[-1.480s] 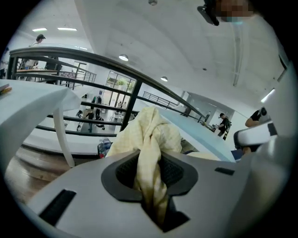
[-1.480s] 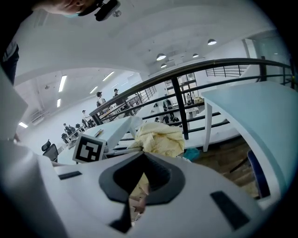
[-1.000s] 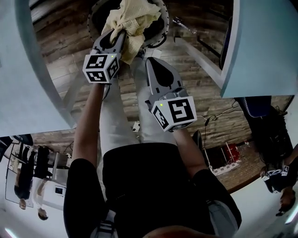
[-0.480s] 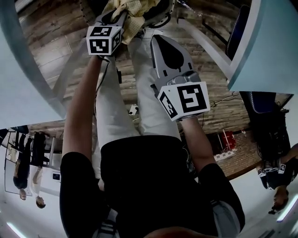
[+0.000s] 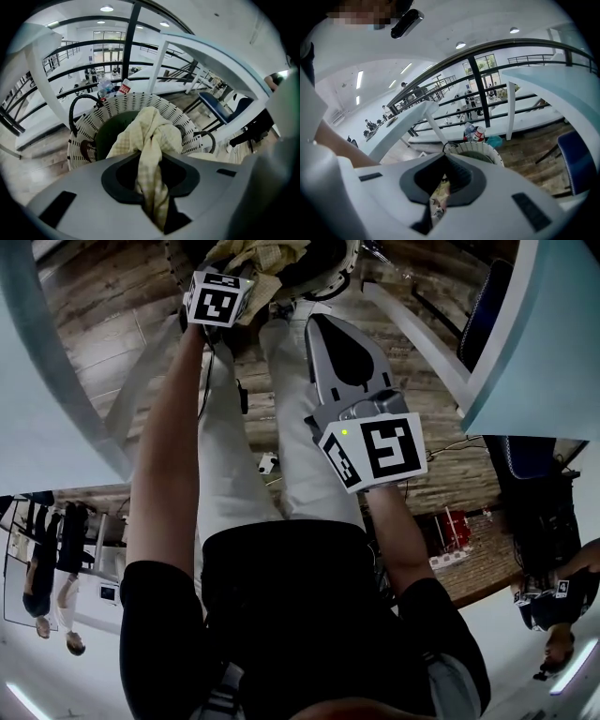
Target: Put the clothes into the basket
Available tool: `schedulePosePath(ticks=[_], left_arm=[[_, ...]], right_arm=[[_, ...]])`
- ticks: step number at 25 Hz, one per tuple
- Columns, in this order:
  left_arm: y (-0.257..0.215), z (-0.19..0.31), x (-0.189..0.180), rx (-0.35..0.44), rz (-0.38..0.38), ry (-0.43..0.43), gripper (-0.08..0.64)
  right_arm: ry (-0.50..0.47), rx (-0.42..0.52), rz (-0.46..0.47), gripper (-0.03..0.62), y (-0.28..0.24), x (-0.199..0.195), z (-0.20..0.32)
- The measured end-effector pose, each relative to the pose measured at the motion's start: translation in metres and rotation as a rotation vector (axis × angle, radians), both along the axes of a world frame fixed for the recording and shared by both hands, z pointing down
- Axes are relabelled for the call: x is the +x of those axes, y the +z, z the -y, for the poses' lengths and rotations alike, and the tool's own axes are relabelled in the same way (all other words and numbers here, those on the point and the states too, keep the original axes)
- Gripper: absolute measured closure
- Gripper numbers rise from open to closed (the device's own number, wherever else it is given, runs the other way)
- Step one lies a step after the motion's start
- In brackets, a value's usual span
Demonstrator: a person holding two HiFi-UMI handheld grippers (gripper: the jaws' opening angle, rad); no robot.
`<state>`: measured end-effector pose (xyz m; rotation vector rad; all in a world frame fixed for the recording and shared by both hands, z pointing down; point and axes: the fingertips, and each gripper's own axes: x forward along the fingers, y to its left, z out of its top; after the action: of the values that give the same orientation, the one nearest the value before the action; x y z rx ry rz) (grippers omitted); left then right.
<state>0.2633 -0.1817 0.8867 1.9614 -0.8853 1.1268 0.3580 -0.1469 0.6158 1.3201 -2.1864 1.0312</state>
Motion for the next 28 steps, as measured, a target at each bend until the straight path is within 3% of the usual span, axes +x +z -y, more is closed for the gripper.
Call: schedulePosePath(ticks=[5,19,28], left_arm=[[0.004,0.014,0.003,0.028,0.042,0.056,0.455],[-0.014,0.023,0.017,0.081,-0.047,0.073,0.437],[-0.022,0.023,0.020,0.099,-0.071,0.050,0.496]], right_arm=[[0.000,-0.003,0.012,0.583,0.000,-0.007,-0.001],[0.010,-0.001,0.007,0.583,0.001,-0.008,-0.001],[-0.011,0.004,0.007,0.583,0.001,-0.015,-0.003]])
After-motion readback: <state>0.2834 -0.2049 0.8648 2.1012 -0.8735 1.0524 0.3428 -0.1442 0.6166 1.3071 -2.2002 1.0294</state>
